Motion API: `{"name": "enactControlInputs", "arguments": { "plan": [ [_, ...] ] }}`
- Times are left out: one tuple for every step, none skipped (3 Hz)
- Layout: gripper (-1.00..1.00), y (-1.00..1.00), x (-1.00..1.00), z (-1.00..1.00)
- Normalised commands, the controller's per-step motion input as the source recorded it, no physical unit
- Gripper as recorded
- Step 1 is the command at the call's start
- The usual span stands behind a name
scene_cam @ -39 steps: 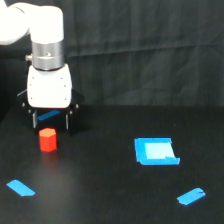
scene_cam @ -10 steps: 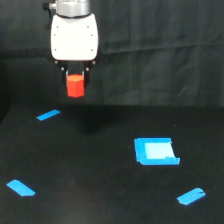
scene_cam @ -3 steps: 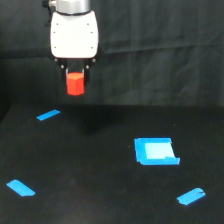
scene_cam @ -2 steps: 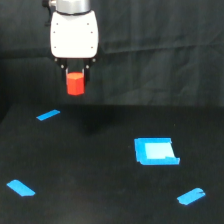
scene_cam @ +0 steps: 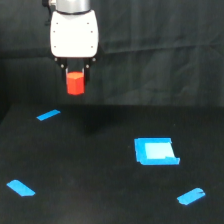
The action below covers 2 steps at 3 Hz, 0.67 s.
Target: Pick up the red object from the table
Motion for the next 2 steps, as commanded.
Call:
{"name": "enactControlInputs", "arguments": {
  "plan": [
    [-1.0,-0.05,0.01,0.07],
    [-1.0,-0.06,0.0,0.07]
  ]
}}
